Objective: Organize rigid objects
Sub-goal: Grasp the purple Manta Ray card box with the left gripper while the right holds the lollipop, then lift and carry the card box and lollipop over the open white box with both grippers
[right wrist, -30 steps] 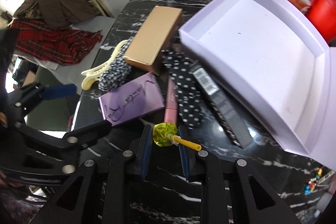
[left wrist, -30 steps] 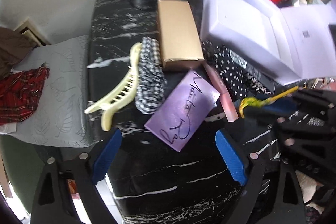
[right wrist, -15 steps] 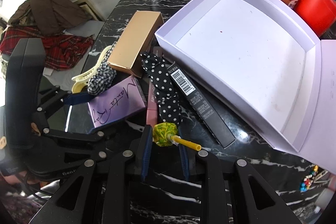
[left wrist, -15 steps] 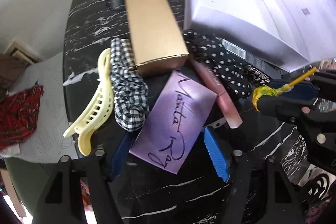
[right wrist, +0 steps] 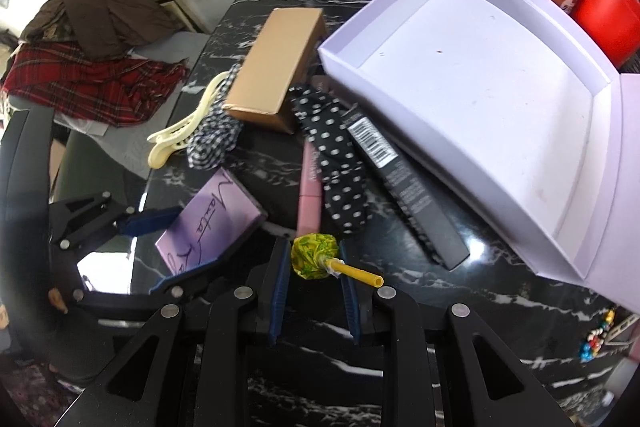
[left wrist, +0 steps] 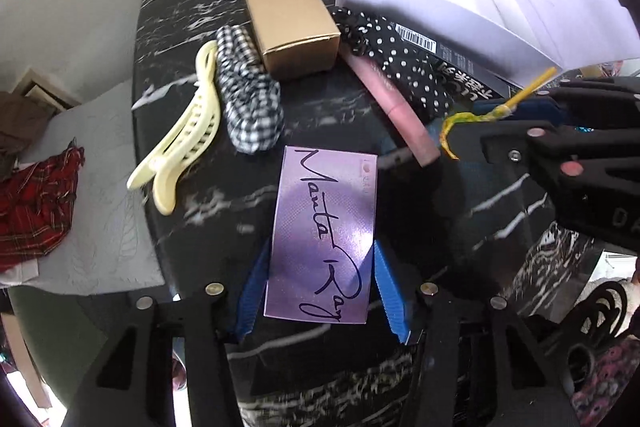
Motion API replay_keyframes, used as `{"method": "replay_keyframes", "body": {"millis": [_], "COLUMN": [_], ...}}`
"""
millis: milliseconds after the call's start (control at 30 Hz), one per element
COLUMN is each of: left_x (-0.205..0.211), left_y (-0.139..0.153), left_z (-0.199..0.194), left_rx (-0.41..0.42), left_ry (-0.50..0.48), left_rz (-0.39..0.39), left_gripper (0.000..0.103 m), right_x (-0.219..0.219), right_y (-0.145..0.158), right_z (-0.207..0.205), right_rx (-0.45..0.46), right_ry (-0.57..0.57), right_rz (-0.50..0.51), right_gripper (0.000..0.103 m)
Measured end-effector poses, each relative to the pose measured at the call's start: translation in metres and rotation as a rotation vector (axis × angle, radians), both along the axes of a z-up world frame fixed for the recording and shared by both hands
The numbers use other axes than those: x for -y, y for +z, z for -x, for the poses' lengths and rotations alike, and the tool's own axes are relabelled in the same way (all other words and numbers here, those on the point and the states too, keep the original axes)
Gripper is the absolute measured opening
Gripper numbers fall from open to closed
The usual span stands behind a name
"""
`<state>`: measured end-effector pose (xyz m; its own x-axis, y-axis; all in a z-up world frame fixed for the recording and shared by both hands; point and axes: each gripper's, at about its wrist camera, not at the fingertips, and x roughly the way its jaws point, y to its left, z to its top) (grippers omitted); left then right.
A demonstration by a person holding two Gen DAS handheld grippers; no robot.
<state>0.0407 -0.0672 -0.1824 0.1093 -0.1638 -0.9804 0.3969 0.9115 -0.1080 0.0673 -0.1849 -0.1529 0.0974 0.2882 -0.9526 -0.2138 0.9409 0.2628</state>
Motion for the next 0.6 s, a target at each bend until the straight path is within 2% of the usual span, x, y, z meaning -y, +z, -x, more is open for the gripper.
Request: {"method": "replay_keyframes", "body": {"millis": [267,400,533,600], "left_x": [-0.018,-0.019,-0.015,-0.012], "left_y": [0.011,0.002,-0.016,-0.018], "left_z": [0.002,0.003,0.000,-0.001], "left_rx": [0.028,0.031,-0.025,-0.011], "left_ry": [0.056,0.045,0.045,0.040], "left_rz": [0.019,0.002,-0.015,-0.040], "left_gripper": [0.050,0.050,0.050,0.050], "right_x": [-0.020,-0.024,-0.025,-0.022], "right_y": [0.005,0.007,0.006,0.006], "right_z": [0.016,0.023,0.027,0.030], "right_rx": [0.015,0.021,0.021,0.021], "right_ry": [0.044,0.050,0.051,0.045], "right_rz": [-0.018,-0.015,0.000,0.004], "right_gripper": [0.025,0.025,0.025,0.025]}}
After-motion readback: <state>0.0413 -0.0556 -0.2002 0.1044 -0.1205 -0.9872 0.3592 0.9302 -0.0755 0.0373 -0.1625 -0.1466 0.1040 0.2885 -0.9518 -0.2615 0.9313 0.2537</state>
